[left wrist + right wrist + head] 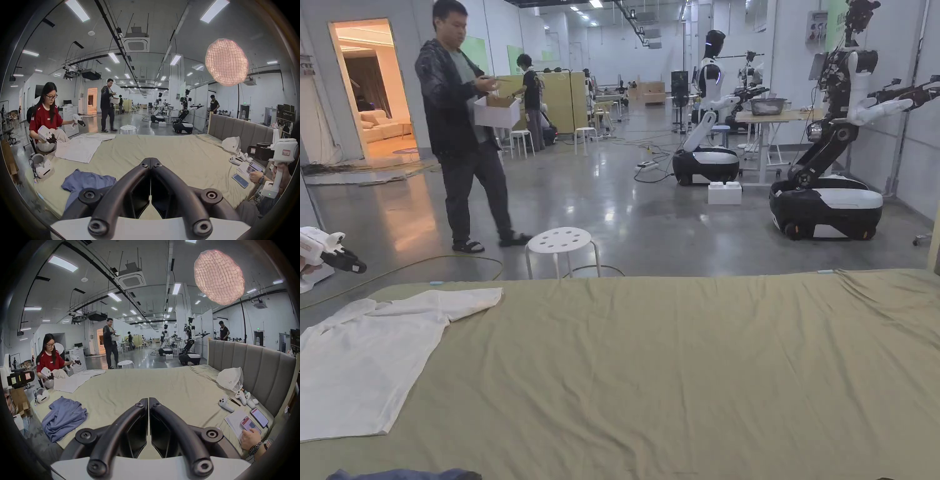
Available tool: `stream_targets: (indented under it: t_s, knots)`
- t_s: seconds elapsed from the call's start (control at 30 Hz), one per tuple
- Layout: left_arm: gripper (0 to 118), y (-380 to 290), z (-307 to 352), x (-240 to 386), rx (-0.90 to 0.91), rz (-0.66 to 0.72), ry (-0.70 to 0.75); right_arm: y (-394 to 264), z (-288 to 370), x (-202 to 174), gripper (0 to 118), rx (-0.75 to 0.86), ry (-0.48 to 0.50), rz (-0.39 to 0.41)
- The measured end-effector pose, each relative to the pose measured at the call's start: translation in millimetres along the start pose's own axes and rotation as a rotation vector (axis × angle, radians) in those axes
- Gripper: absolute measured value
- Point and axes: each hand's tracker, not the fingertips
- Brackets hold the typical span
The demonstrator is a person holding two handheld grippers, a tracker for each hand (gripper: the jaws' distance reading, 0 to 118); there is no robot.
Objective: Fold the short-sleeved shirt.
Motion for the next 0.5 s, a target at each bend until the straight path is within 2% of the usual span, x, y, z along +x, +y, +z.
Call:
stream_targets:
  t_s: [0.2, 0.27, 0.33, 0.37, 0.4, 0.43, 0.47, 0.5]
  knots:
    - [0, -3.2, 0.3, -14.8, -0.018, 0.039, -0.006, 0.8, 0.1, -1.7, 0, 0.000, 0.020, 0.000]
    - [12, -6.9, -5.9, -29.9, -0.056, 0.039, 0.032, -2.6, -2.0, -4.2, 0, -0.008, 0.031, -0.004]
    - [15, -16.4, -24.5, -57.4, -0.188, 0.043, 0.004, -7.7, -5.6, -3.8, 0, -0.030, 0.058, -0.016]
    - [30, -25.8, -34.8, -72.7, -0.229, 0.057, 0.008, -10.5, -7.5, -4.6, 0, -0.041, 0.064, -0.022]
    - [52, -39.3, -48.3, -90.4, -0.285, 0.070, 0.016, -13.5, -9.3, -5.5, 0, -0.053, 0.070, -0.027]
    - [82, -55.8, -65.8, -109.2, -0.369, 0.082, 0.000, -16.2, -10.3, -4.7, 0, -0.065, 0.076, -0.030]
    - [100, -76.4, -87.2, -127.5, -0.468, 0.089, 0.009, -19.5, -11.3, -4.9, 0, -0.076, 0.079, -0.032]
    - [106, -92.9, -102.2, -140.6, -0.523, 0.080, 0.057, -22.2, -12.2, -5.3, 0, -0.087, 0.081, -0.032]
